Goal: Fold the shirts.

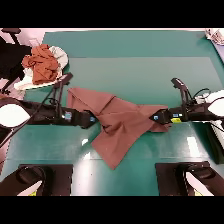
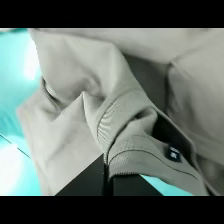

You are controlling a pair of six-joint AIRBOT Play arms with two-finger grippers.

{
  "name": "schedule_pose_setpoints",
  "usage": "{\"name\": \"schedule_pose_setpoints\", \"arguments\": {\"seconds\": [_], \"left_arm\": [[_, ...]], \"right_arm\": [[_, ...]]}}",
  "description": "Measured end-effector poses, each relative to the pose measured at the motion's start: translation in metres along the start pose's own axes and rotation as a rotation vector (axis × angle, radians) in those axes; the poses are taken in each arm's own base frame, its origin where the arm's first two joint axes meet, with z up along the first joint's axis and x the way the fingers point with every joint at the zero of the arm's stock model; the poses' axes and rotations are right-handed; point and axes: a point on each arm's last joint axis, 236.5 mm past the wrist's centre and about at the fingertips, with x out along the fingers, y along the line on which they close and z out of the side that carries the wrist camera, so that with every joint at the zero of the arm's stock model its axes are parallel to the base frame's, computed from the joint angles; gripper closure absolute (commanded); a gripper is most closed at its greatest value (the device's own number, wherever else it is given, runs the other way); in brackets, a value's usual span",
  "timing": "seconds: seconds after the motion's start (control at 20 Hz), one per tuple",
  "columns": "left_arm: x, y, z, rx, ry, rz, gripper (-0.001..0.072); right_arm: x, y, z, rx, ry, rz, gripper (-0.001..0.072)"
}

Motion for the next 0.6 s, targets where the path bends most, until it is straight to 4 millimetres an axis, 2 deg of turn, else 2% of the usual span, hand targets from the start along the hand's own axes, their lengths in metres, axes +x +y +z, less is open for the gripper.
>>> {"name": "schedule_pose_setpoints", "arguments": {"seconds": [0.15,0.25,0.4,0.5,0.55,0.6], "left_arm": [[-0.011,0.061,0.012,-0.021,-0.007,0.18,0.0153],[-0.014,0.094,0.009,-0.036,0.024,0.265,0.0153],[-0.004,0.137,-0.011,-0.054,0.134,0.363,0.0152],[0.004,0.157,-0.027,-0.065,0.218,0.405,0.0148],[0.009,0.165,-0.036,-0.073,0.26,0.418,-0.0005],[0.014,0.172,-0.044,-0.079,0.297,0.427,-0.0005]], "right_arm": [[-0.021,-0.013,-0.004,-0.01,-0.033,-0.066,0.0694],[-0.035,-0.02,-0.003,-0.006,-0.074,-0.102,0.0694],[-0.051,-0.028,-0.003,0.014,-0.117,-0.14,0.0694],[-0.055,-0.031,-0.005,0.026,-0.119,-0.151,0.0694],[-0.055,-0.032,-0.007,0.028,-0.117,-0.152,0.0694],[-0.055,-0.032,-0.008,0.03,-0.115,-0.152,0.0694]]}}
